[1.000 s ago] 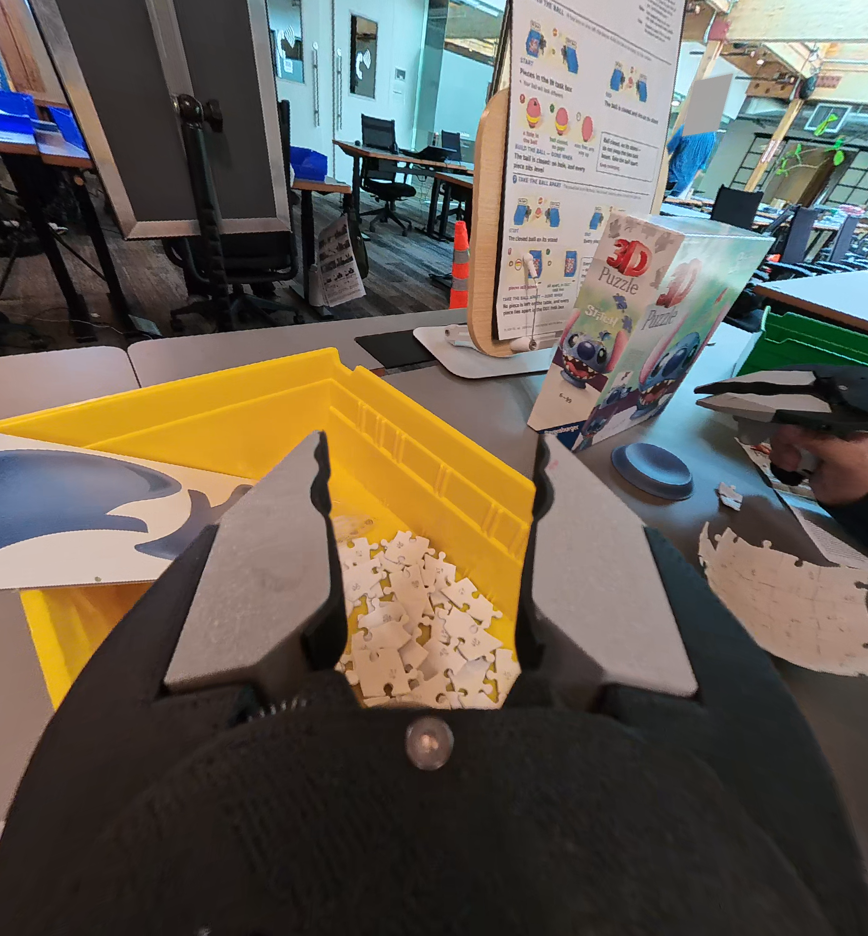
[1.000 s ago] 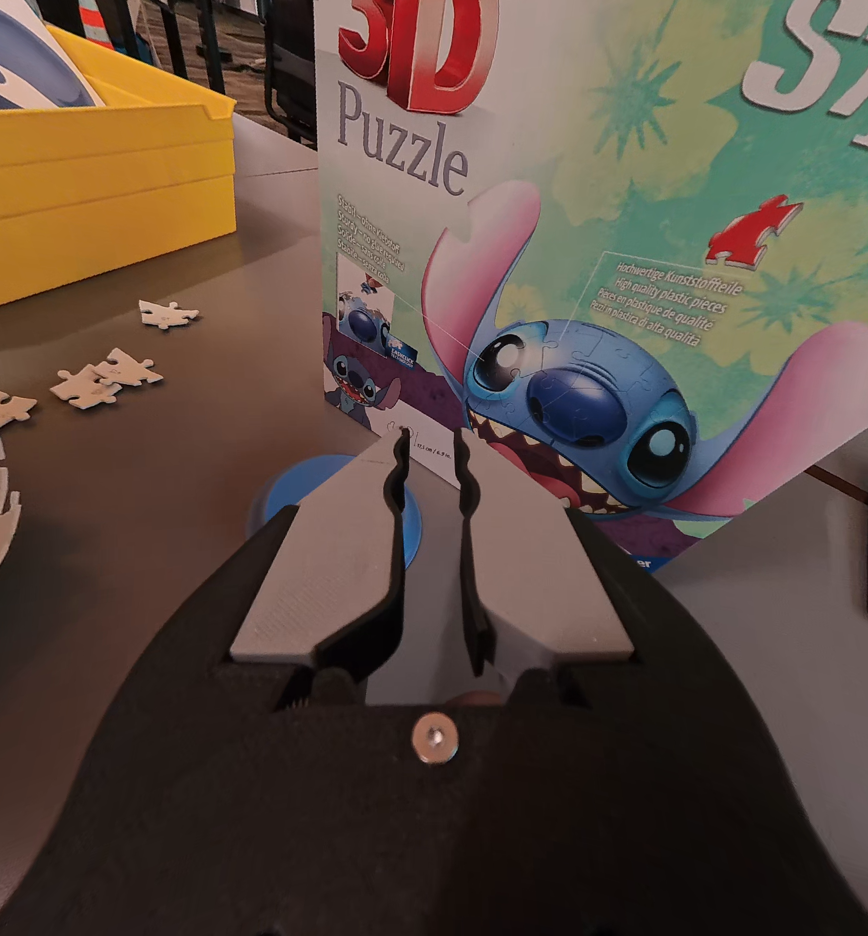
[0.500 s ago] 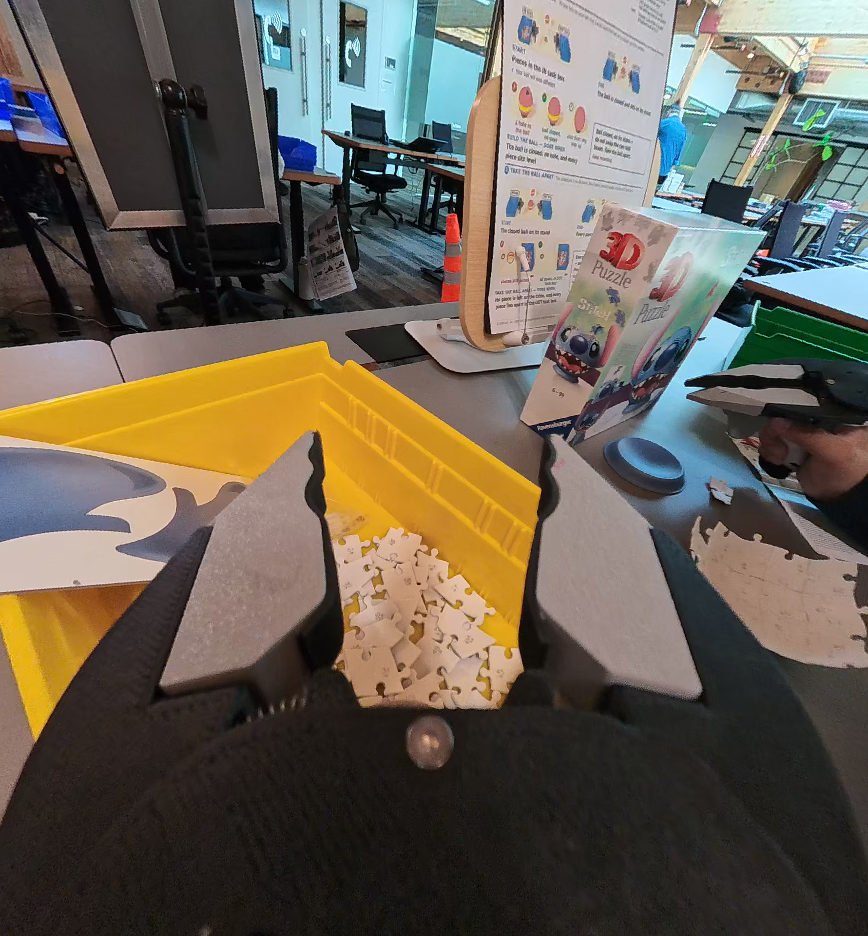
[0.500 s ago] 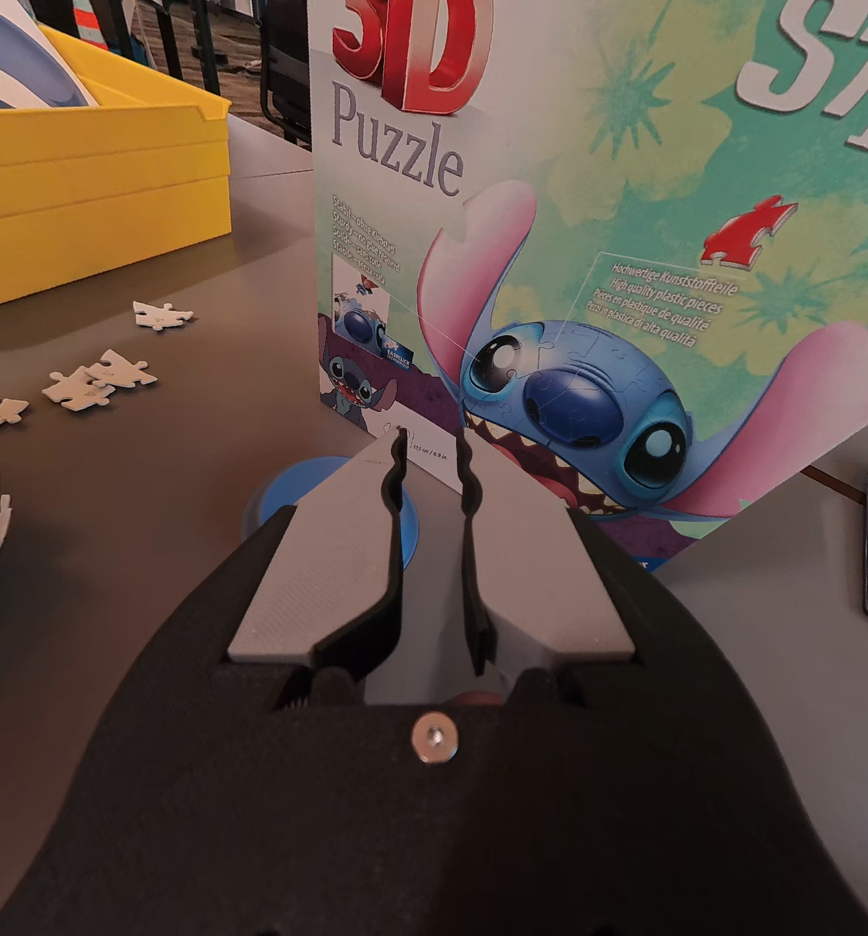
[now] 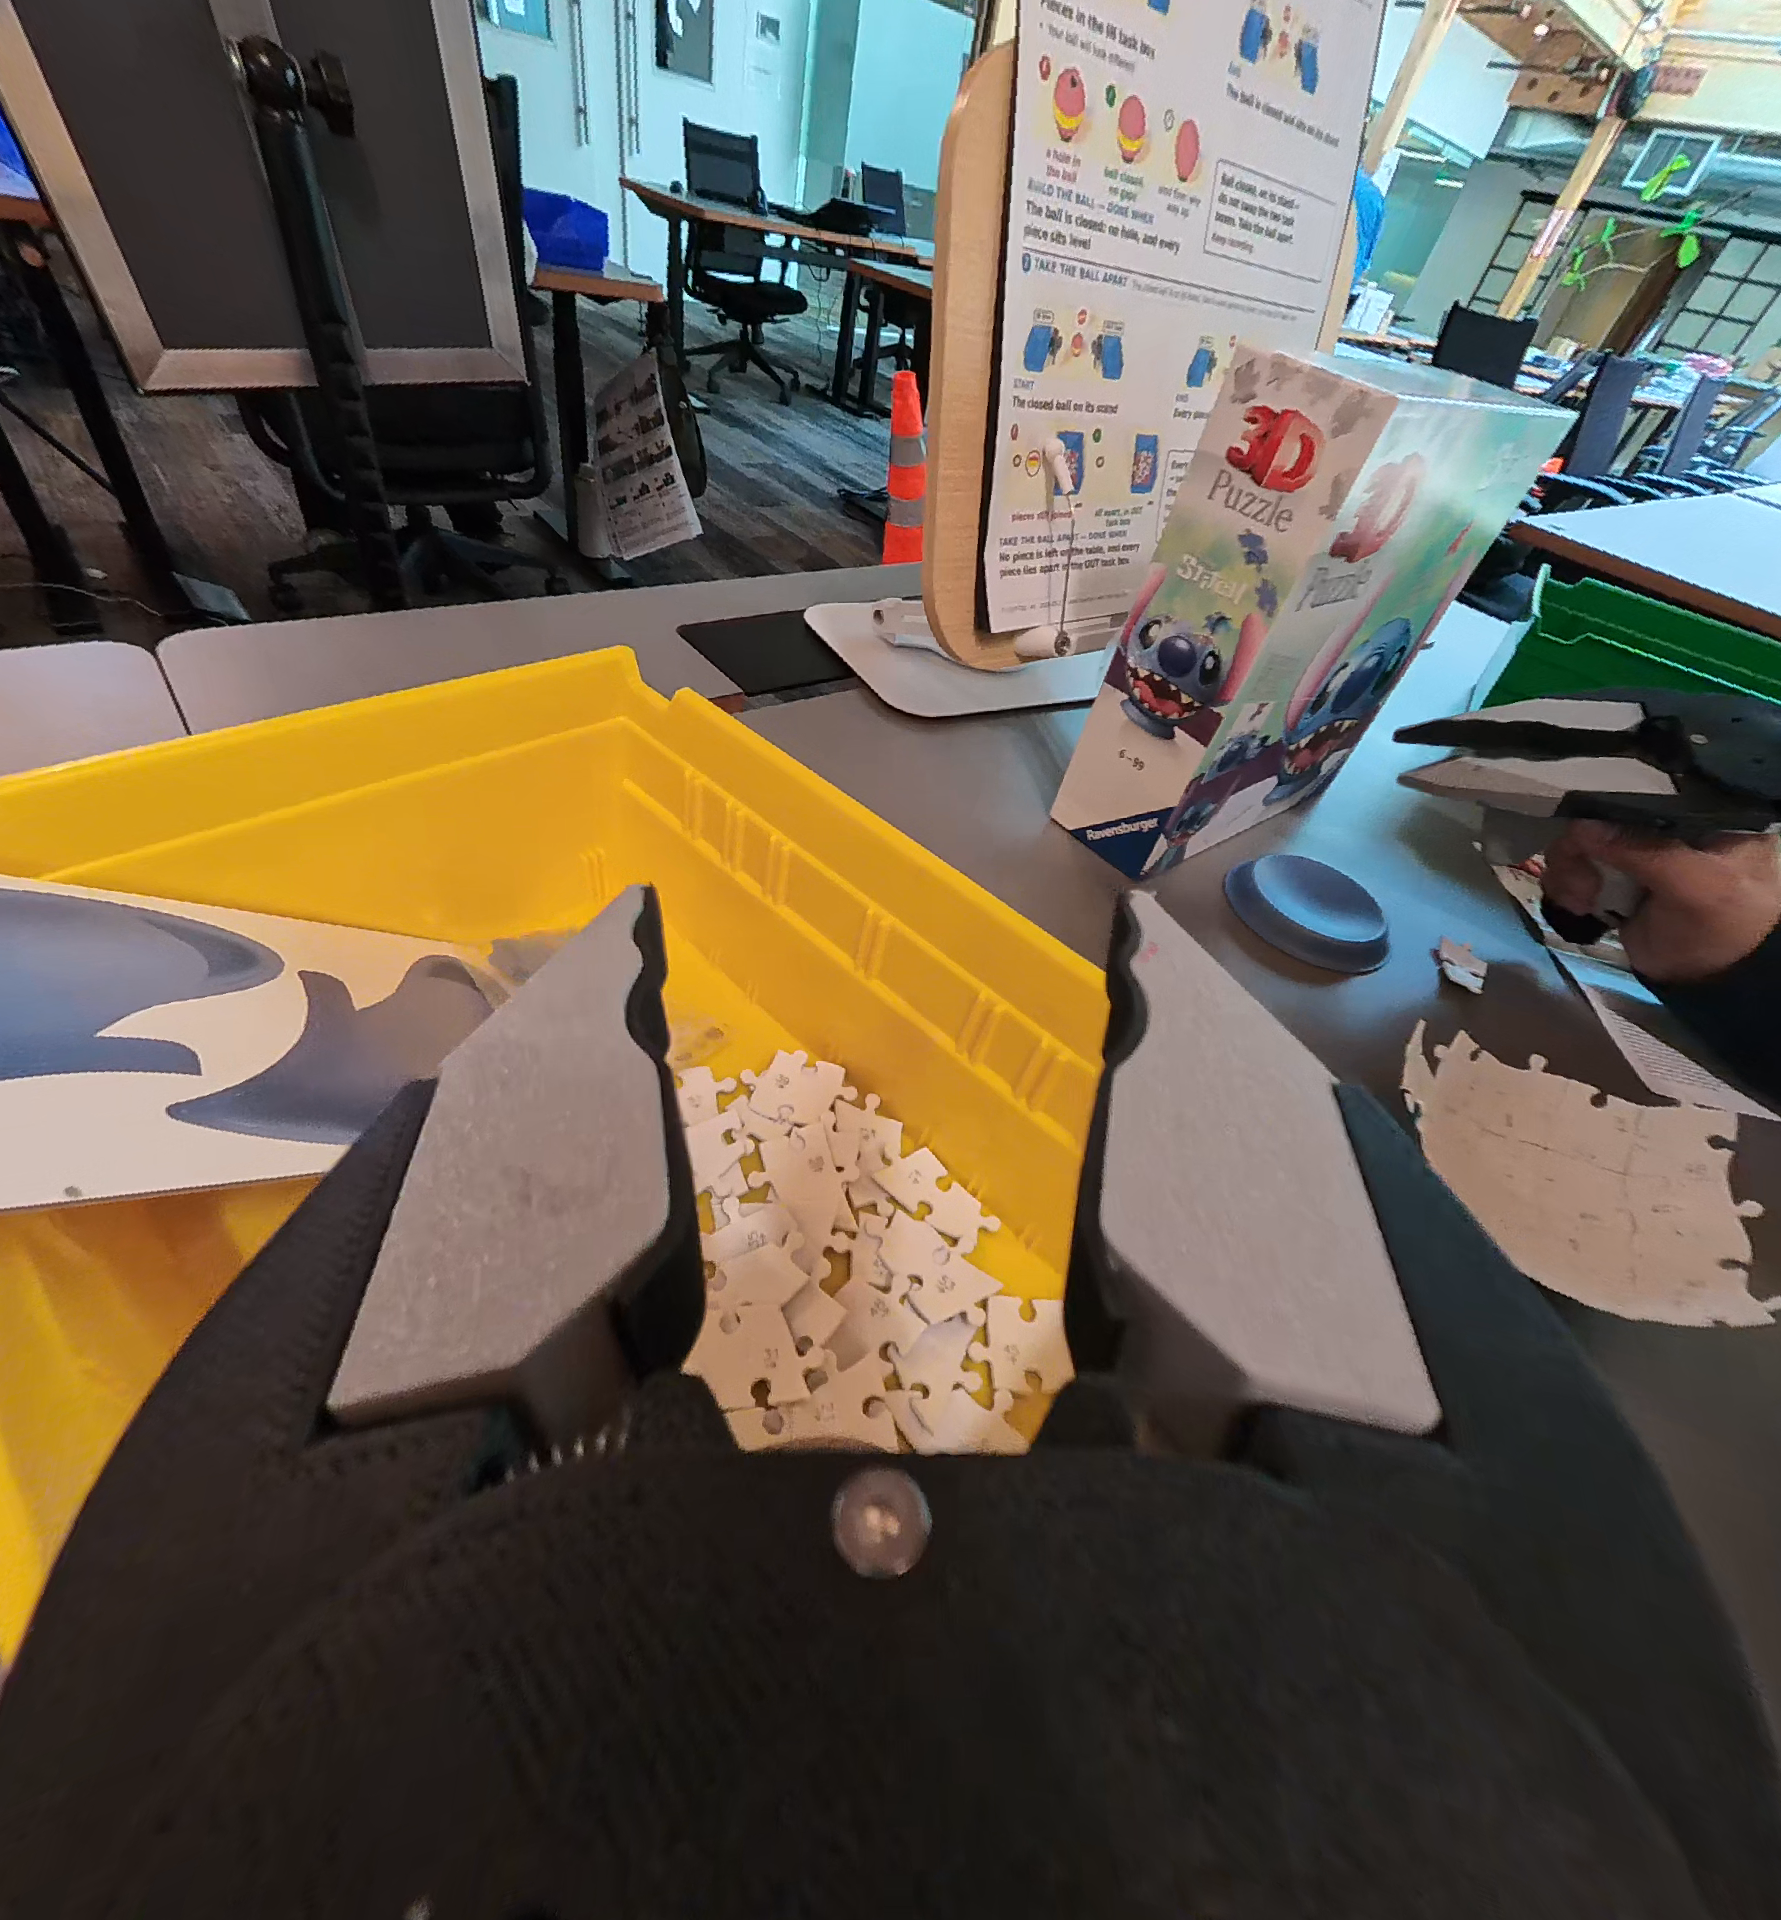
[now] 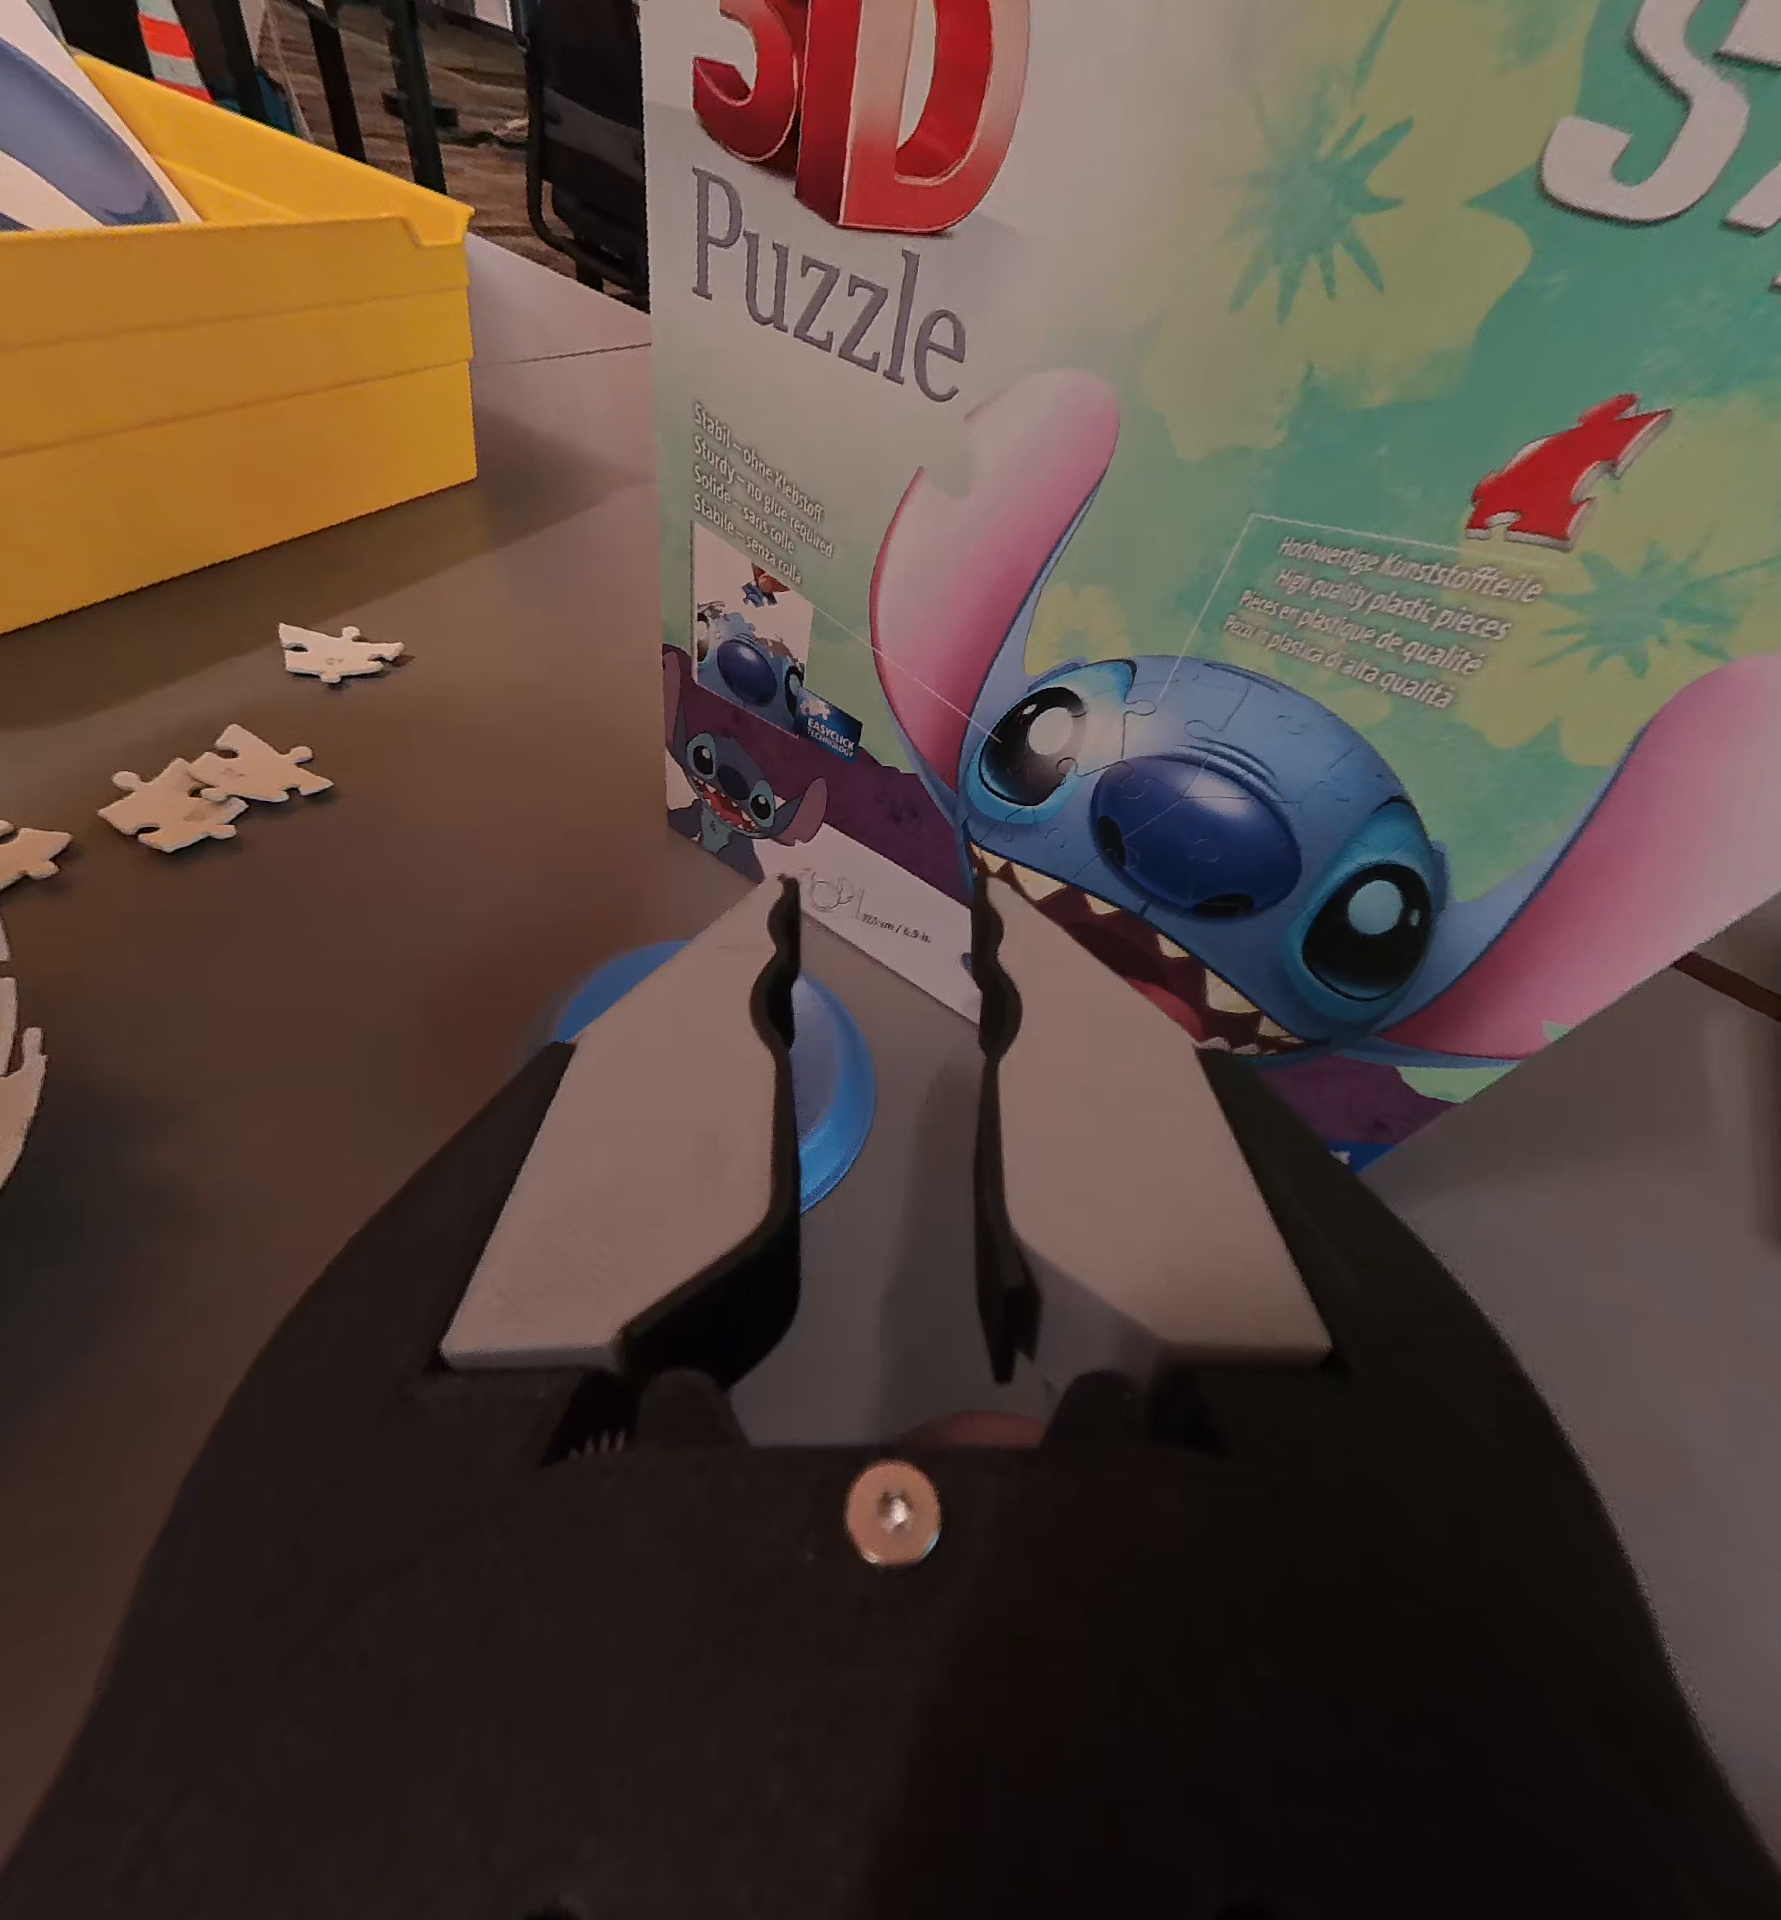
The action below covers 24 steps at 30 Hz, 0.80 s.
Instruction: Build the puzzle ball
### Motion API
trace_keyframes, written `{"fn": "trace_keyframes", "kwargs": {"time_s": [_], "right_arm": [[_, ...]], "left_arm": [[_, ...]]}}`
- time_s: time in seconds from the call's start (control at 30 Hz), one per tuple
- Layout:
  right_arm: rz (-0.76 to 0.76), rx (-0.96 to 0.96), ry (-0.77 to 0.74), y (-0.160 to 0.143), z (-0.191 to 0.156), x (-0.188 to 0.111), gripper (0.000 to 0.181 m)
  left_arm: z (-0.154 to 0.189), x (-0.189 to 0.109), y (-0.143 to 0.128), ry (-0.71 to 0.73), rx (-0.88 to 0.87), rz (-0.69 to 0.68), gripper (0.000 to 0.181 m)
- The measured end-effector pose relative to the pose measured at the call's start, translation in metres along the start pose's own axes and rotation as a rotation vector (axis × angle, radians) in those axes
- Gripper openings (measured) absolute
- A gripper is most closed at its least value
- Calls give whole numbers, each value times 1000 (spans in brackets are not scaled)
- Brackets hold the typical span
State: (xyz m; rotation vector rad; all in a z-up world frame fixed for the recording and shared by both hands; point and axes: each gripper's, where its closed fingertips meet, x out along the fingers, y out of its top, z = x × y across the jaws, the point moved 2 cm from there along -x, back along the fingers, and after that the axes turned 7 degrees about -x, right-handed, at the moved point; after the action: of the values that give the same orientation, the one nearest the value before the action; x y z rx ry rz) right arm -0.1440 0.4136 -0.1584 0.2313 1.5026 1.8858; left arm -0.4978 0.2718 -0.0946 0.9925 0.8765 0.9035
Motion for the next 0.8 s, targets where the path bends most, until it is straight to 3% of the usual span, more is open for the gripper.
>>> {"fn": "trace_keyframes", "kwargs": {"time_s": [0.17,0.4,0.53,0.67,0.8], "right_arm": [[-32,25,3,-4,0,2,41],[-42,37,-74,-6,12,1,82],[-42,31,-99,-7,14,1,93],[-78,35,-119,-11,15,2,99],[-143,31,-138,-19,16,4,101]], "left_arm": [[-1,2,-4,-9,-14,-20,84],[6,2,-4,-11,20,-25,83],[4,-2,1,-2,22,-2,80],[9,-4,0,-44,-2,-19,65],[13,-1,-4,-40,24,-38,66]]}}
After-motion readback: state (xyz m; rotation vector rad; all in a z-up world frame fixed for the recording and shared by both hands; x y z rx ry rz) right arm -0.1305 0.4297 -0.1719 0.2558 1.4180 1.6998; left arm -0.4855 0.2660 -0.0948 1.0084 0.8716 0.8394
